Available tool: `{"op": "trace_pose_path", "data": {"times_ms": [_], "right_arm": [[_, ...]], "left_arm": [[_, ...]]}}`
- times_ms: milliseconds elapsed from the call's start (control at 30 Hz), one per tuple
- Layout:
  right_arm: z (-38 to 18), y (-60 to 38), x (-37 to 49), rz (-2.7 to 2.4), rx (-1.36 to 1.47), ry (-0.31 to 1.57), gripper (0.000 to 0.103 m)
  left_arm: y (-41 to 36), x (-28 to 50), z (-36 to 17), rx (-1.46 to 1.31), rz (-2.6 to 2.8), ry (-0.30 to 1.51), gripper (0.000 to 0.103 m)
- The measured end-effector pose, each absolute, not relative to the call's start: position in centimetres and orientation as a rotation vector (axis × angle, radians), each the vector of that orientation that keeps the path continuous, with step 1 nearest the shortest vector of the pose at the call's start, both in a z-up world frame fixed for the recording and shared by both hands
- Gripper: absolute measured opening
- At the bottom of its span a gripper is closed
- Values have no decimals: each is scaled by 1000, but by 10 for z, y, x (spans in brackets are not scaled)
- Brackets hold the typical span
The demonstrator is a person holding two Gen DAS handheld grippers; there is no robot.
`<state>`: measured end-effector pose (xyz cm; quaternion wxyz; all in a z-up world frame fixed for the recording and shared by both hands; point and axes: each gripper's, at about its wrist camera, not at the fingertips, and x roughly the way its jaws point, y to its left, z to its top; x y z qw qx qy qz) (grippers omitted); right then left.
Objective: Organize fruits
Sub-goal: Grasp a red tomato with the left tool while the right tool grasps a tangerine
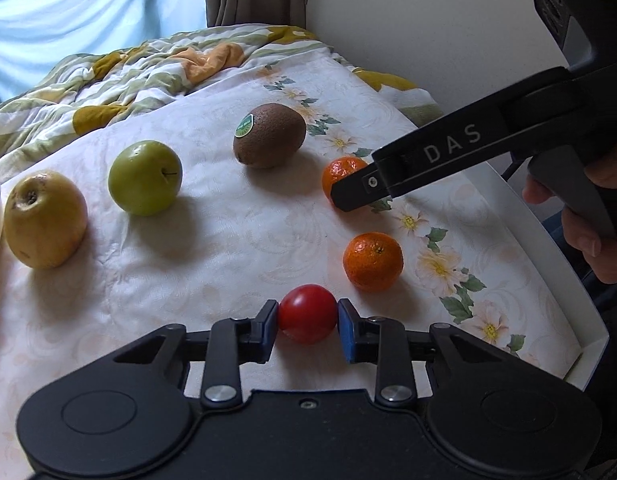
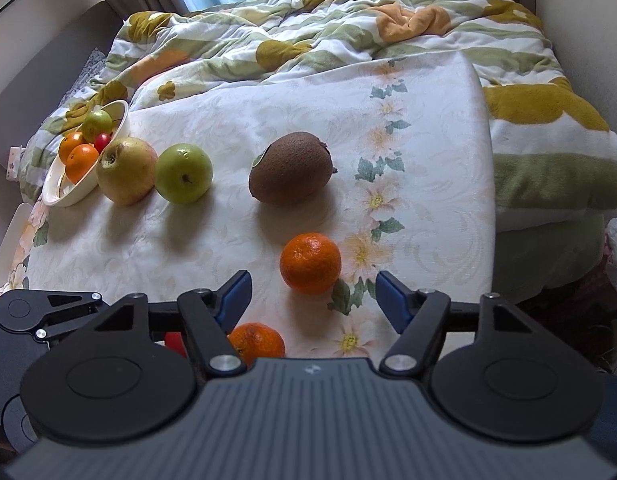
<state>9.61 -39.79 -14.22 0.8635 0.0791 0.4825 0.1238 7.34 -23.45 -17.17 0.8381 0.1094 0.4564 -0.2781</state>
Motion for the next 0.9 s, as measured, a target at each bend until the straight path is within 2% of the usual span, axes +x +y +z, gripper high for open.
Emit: {"op": "trace_pose_path", "data": {"times_ms": [433,500,567,900], "right_arm": [[-150,-389,112,273,147,1022,69],[-151,-388,114,268,143,1026,66],[-153,-388,116,270,142,1033,52],[-144,-387,112,288,149,1011,52]], "left_arm": [[-225,79,-170,224,-553,971,35],[-224,79,-170,224,-551,971,35],[-223,78,-170,225,-545,972,35],[-208,80,-162,213,-489,970,35]]}}
